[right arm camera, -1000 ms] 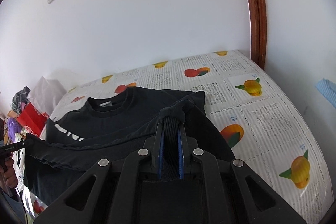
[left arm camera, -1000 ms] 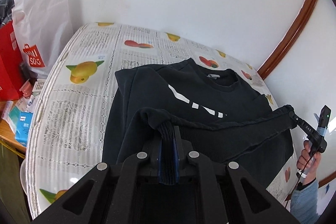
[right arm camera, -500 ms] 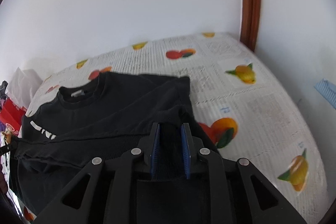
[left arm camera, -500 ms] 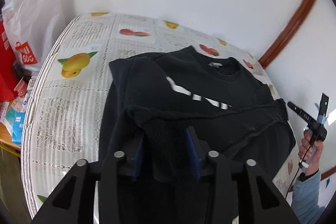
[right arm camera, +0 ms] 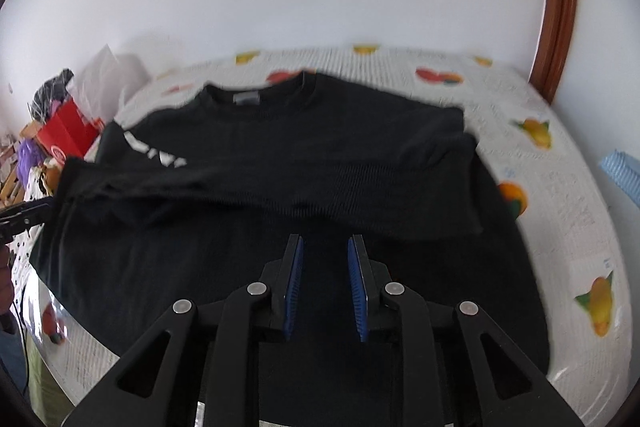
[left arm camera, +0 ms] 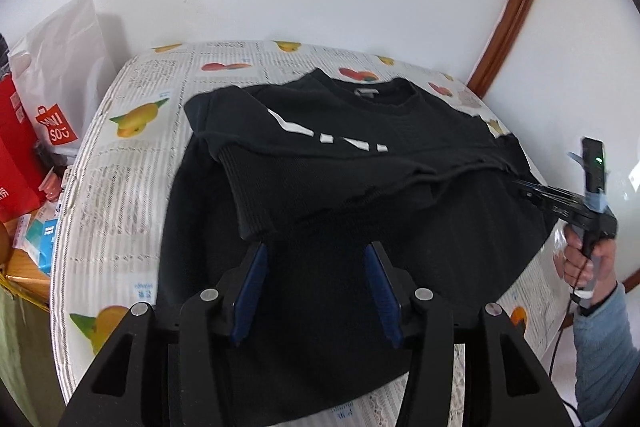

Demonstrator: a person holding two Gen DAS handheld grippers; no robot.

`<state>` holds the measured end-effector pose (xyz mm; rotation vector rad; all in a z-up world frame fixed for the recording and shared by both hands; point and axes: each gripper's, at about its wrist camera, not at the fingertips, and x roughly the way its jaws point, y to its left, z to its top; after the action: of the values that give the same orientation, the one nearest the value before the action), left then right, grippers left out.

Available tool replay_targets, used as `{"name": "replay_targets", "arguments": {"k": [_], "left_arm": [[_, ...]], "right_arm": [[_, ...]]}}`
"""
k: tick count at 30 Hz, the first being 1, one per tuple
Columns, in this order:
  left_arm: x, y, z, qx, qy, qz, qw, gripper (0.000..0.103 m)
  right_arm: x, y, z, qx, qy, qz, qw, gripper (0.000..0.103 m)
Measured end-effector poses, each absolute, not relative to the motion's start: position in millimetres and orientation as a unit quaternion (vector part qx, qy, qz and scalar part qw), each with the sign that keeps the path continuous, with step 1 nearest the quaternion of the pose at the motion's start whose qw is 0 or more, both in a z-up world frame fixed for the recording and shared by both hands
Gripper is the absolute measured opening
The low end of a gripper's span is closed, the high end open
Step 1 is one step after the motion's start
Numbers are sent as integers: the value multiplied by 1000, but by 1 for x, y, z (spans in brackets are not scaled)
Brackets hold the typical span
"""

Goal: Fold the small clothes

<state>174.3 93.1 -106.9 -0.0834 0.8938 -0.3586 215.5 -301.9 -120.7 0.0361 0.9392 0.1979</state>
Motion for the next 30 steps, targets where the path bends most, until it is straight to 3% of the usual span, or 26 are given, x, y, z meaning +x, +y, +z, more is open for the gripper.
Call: {"name": "replay_targets", "arguments": {"k": [3, 18, 30], "left_arm": [[175, 82, -114, -32, 438, -182, 880, 49], [222, 58, -121, -43, 430, -166, 886, 48], [277, 58, -104, 16, 410, -107, 906, 48]], "right_arm": [[222, -306, -142, 29, 471, 75, 878, 15], [250, -291, -141, 3, 501, 59, 864, 15], [297, -299, -115, 36, 437, 61, 897, 15]]}}
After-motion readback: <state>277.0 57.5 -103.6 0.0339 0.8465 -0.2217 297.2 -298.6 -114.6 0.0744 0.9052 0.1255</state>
